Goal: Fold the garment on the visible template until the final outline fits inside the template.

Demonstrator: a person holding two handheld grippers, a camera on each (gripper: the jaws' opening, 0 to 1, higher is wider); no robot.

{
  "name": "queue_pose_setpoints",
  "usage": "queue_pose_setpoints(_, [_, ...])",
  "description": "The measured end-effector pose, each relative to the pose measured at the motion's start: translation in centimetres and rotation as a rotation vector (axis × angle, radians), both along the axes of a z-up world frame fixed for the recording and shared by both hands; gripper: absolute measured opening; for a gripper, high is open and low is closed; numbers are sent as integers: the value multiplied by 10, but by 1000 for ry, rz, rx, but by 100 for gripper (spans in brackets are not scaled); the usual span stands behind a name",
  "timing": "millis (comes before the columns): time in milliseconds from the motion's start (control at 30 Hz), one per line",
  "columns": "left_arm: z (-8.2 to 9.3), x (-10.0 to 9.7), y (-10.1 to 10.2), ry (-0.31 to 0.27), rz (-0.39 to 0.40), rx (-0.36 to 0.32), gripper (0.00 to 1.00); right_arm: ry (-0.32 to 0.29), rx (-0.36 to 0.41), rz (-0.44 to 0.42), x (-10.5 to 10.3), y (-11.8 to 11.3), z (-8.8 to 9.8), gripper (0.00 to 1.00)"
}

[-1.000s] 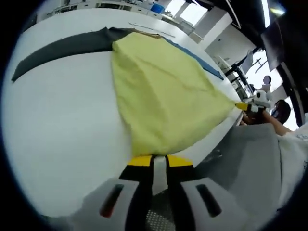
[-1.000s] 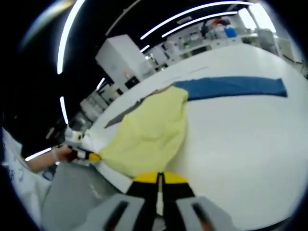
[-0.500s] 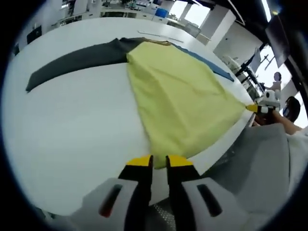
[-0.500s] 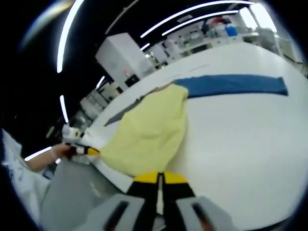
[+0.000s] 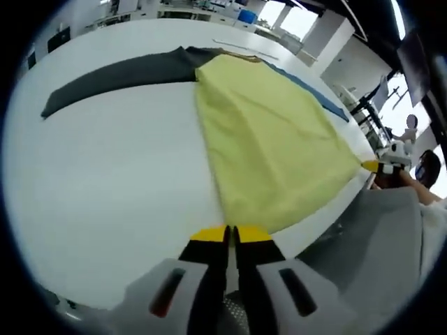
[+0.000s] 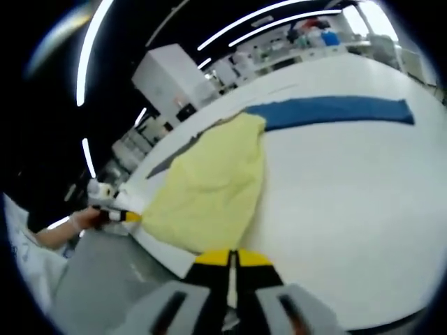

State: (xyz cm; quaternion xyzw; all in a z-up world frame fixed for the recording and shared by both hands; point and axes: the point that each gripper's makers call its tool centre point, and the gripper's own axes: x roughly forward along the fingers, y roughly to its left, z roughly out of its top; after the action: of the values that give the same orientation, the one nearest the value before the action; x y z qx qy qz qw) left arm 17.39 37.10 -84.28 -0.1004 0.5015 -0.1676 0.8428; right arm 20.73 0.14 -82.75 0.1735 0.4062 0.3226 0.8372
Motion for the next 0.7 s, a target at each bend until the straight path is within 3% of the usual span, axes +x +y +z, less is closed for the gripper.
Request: queue_pose_setpoints(700, [0,-2,6,15,3,-5,0,29,-21,13,-5,0,-8,0])
